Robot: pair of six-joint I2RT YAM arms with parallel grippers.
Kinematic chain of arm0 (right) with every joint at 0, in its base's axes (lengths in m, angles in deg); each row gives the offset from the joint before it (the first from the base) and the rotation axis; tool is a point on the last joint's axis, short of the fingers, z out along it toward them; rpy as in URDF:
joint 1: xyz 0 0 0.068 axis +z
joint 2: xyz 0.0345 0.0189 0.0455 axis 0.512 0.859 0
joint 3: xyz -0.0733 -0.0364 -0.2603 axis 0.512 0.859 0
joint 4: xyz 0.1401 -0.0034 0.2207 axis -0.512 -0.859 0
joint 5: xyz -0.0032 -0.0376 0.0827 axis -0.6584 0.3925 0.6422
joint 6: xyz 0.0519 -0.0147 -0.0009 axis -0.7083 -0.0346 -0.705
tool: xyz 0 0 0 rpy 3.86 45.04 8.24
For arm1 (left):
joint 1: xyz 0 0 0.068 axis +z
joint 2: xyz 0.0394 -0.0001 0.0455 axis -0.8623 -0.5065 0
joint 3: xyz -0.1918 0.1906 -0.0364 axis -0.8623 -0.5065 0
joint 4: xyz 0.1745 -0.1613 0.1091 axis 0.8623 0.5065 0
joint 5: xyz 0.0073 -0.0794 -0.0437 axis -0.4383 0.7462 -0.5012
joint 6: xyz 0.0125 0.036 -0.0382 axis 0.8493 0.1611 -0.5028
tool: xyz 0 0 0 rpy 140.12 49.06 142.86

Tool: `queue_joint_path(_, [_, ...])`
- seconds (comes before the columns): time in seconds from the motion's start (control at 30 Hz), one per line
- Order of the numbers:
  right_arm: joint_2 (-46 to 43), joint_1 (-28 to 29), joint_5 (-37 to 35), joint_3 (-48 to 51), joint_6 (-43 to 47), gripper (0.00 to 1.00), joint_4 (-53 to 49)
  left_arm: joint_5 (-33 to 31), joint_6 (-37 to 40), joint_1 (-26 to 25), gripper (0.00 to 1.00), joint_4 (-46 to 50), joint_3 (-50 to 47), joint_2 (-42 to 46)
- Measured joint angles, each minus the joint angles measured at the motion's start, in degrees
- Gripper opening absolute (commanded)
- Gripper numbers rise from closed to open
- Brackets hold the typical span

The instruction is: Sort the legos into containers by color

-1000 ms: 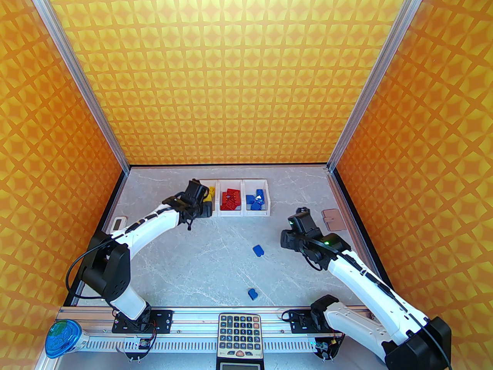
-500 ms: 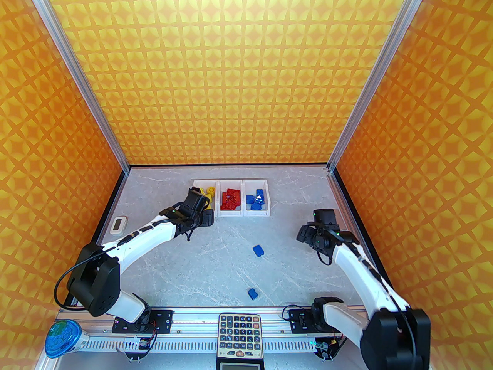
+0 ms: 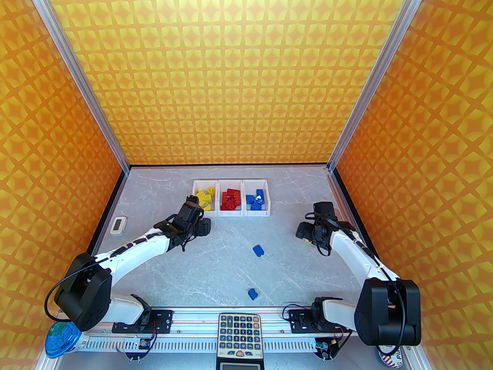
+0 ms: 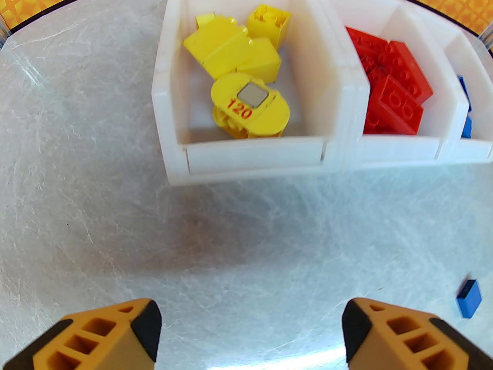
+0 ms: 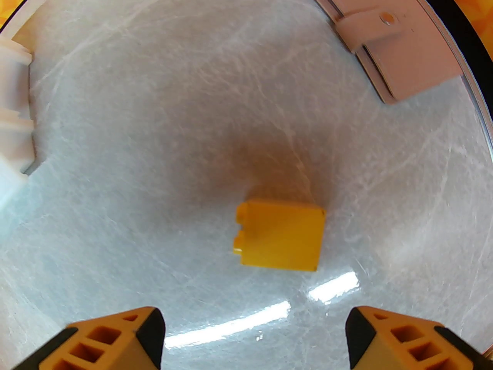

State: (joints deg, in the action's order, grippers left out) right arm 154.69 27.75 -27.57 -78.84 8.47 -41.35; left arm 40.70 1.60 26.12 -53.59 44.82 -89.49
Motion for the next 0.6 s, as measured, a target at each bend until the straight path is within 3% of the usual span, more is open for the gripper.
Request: queue_joint_path(0.6, [6.9,0.0,-0.2,-1.6,1.3,0.75,-0.6,1.1,3.2,0.0,0.84,-2.6,-4.0,4.4])
